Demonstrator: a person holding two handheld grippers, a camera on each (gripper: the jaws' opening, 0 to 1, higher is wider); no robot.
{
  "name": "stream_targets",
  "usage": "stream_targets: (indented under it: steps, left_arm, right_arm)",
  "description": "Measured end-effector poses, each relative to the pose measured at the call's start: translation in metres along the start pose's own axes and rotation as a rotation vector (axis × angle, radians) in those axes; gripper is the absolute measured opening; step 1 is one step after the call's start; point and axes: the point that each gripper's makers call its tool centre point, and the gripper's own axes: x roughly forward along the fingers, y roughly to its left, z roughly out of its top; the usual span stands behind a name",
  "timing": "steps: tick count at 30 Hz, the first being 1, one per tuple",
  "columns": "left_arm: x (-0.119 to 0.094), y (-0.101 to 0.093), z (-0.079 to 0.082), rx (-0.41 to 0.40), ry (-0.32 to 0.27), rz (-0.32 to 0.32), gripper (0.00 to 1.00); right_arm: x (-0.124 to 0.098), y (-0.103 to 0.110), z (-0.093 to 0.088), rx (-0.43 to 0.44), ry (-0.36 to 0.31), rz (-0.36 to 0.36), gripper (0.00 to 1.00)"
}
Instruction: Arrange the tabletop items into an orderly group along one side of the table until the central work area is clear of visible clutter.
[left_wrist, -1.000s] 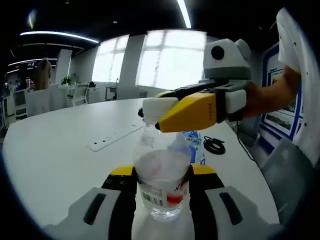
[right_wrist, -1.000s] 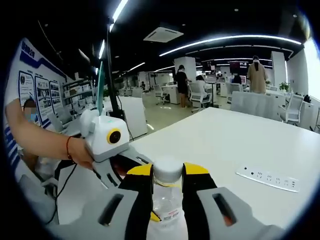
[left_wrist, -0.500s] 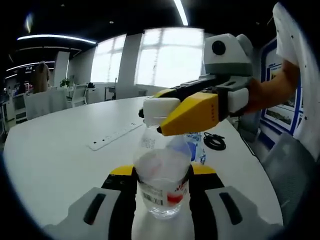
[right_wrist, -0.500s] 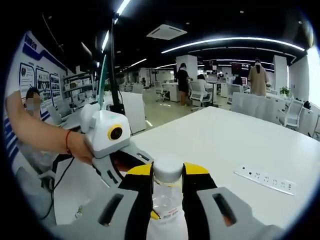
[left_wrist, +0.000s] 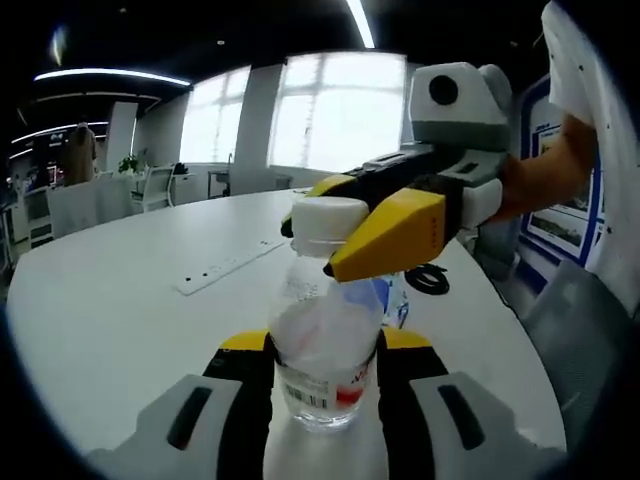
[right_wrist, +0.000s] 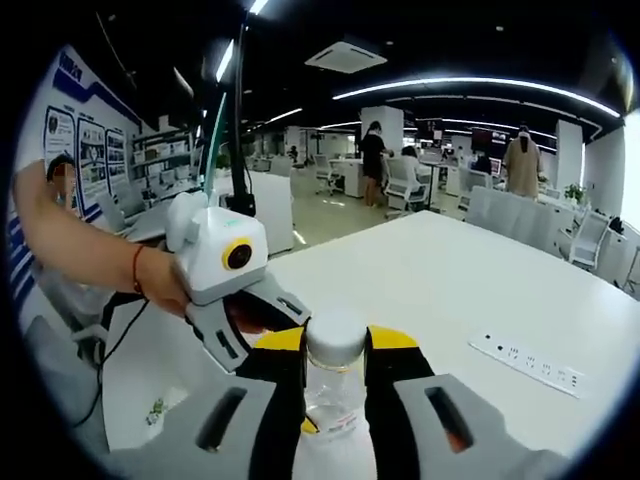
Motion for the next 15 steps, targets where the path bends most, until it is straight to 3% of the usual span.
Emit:
stream_targets:
  steps: [15]
  left_arm:
    - [-0.0032, -0.0027, -0.0001, -0.006, 0.010, -0.004, 0.43]
  right_arm:
    - [-0.0058, 0.0018, -0.0044, -0.034, 0.025, -0.056, 0.21]
